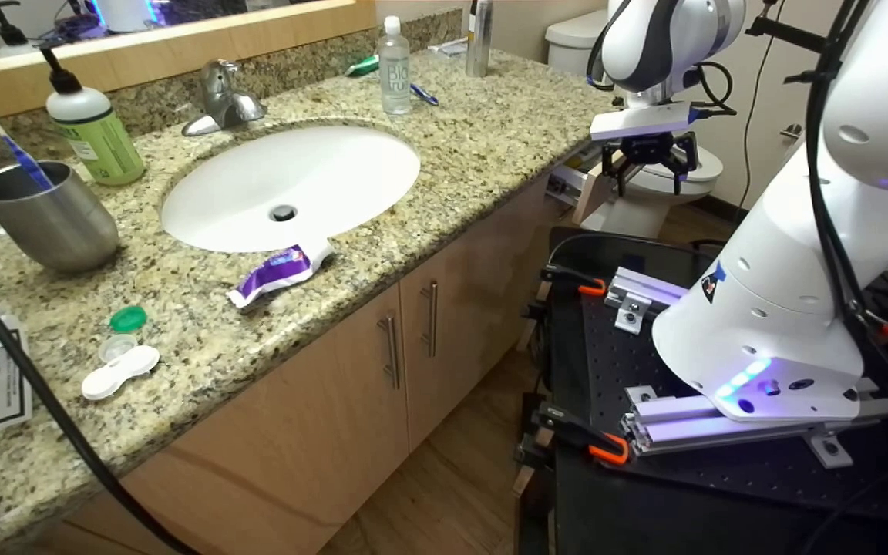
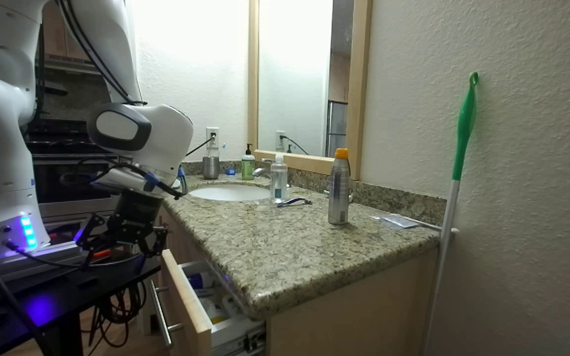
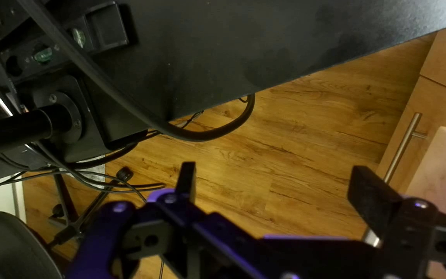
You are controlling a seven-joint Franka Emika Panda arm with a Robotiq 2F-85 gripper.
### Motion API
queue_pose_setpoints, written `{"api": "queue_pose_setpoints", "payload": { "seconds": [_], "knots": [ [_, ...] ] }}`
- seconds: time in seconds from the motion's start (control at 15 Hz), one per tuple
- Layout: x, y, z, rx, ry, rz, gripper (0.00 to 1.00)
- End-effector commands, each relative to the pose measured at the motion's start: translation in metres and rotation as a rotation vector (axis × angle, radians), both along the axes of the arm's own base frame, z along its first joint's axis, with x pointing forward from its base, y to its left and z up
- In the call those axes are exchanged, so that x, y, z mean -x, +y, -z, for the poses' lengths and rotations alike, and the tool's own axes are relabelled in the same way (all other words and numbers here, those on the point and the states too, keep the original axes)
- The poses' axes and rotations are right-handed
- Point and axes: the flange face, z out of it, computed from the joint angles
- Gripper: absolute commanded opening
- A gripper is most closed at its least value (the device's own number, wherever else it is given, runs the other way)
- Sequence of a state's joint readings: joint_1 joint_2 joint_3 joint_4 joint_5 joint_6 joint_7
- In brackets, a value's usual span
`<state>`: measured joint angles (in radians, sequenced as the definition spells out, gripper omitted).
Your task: Close the top drawer
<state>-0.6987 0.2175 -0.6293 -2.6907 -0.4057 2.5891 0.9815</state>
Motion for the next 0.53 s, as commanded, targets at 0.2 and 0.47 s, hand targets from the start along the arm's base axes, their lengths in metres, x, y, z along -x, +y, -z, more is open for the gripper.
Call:
{"api": "queue_pose_setpoints", "payload": {
  "seconds": [0.2, 0.47],
  "knots": [
    [0.0, -0.001, 0.0, 0.0, -0.001, 0.0, 1.0],
    [-0.017, 0.002, 0.009, 0.092, -0.093, 0.066, 1.0]
  ]
}}
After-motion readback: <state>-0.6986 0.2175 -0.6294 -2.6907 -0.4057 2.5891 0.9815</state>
